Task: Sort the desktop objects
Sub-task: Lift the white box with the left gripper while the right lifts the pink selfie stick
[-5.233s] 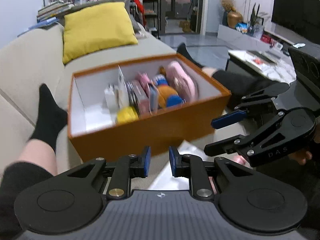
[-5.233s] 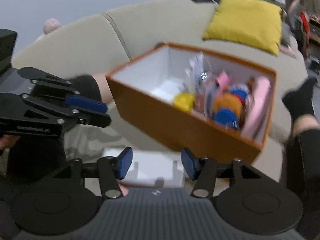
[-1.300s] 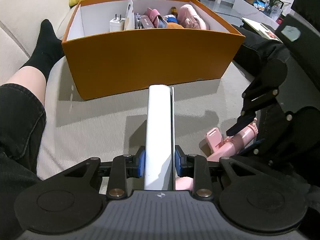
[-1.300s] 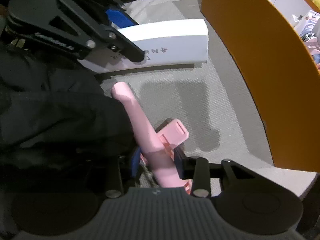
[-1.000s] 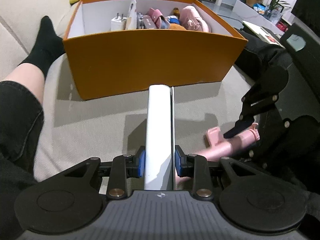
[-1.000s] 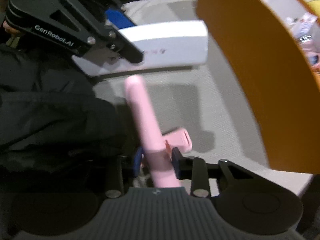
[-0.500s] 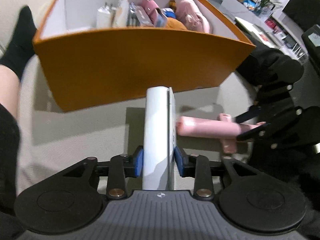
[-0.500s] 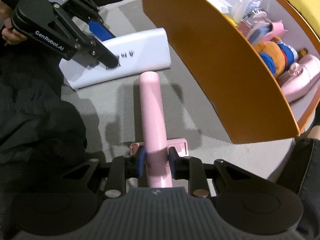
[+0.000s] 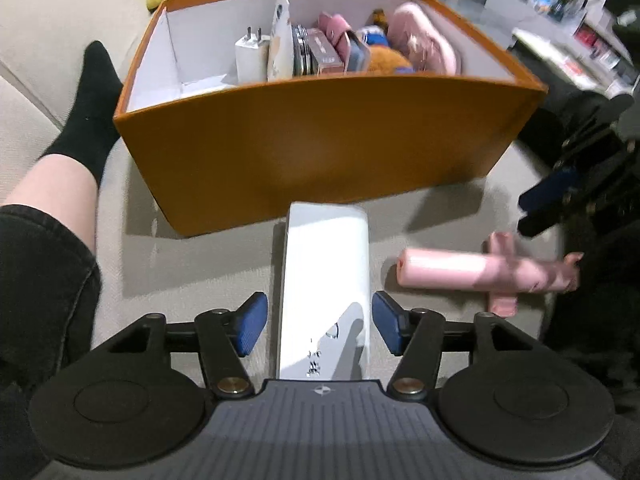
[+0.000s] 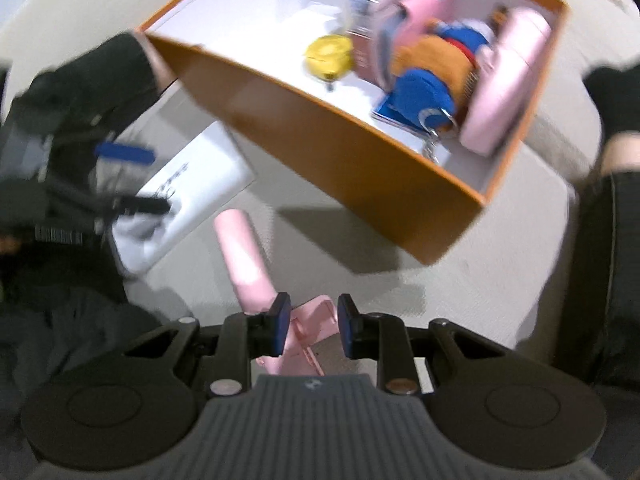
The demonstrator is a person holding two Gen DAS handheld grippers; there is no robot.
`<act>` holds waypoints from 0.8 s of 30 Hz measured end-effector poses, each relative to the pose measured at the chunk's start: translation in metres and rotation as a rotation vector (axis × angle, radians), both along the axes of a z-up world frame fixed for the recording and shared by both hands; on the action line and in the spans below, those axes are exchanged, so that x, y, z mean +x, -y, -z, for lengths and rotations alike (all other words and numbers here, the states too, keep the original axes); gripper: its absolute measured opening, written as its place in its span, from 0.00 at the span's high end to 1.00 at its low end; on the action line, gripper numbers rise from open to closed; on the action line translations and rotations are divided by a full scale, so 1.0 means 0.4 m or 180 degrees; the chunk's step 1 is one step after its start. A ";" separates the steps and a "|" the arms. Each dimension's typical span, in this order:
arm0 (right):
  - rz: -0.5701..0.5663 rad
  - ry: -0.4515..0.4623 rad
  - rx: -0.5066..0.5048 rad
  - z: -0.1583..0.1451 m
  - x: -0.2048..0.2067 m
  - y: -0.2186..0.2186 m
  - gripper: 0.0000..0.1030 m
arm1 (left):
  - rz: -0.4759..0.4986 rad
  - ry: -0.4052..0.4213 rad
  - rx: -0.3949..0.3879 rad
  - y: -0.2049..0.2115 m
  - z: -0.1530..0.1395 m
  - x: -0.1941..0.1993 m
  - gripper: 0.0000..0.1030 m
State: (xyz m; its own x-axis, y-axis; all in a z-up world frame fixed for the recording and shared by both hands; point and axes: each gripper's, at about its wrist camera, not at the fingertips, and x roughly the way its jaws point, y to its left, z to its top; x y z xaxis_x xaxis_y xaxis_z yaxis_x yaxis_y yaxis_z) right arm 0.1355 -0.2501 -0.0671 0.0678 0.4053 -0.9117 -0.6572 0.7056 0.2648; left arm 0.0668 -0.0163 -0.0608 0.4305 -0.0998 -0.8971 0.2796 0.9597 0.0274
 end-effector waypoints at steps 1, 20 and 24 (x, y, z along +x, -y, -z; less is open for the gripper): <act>0.0062 -0.0055 0.0039 0.007 0.013 -0.005 0.73 | -0.0010 0.0016 0.0098 0.012 0.005 -0.005 0.34; 0.1472 -0.0846 0.0637 0.141 0.011 0.068 0.77 | -0.0236 -0.0133 0.0244 0.032 0.067 -0.004 0.32; 0.1313 -0.0704 0.0786 0.108 -0.010 0.054 0.84 | -0.0229 -0.0136 0.0283 0.035 0.063 -0.005 0.32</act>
State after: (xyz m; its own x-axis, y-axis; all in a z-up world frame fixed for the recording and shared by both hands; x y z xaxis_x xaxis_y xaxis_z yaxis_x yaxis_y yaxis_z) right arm 0.1315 -0.2716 -0.1102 0.0840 0.5900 -0.8030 -0.2478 0.7929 0.5567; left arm 0.0646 -0.0303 -0.0859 0.3947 0.0107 -0.9187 0.2128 0.9717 0.1027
